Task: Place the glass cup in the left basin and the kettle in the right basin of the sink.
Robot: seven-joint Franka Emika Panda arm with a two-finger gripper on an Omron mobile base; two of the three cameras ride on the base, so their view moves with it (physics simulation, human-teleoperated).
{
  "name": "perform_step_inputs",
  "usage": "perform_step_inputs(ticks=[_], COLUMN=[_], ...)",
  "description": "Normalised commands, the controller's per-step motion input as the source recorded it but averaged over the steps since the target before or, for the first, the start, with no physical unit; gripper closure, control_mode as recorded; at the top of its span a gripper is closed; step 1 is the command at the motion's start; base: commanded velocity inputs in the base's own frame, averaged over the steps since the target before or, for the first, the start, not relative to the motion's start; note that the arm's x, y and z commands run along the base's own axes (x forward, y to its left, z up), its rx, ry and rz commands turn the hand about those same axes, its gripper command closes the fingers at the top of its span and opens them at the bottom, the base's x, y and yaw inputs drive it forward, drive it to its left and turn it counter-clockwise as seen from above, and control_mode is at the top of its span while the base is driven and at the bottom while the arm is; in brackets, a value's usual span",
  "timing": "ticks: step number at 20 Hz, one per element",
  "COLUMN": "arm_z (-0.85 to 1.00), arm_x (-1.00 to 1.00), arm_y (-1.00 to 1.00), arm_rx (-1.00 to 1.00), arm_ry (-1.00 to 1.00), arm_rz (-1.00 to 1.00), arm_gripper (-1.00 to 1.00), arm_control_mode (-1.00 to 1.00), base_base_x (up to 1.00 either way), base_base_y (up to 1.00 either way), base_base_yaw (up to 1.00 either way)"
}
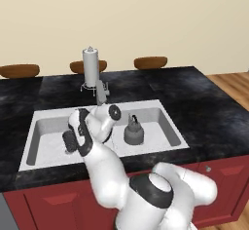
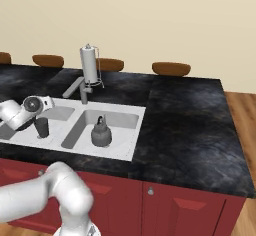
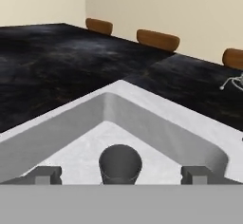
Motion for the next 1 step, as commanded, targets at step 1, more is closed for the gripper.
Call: perform_step_inputs(ticks=[1], arm_z=[0.00], arm_x=[-0.05], arm_y=[-0.33], arm_rx=[-0.01], arm_ry=[0.04], arm_rz=[0.00], arm_gripper=[-1.00], arm_control_mode=[-1.00], base_base_x=[0.00], base_base_y=[0.00], base_base_yaw=[0.00])
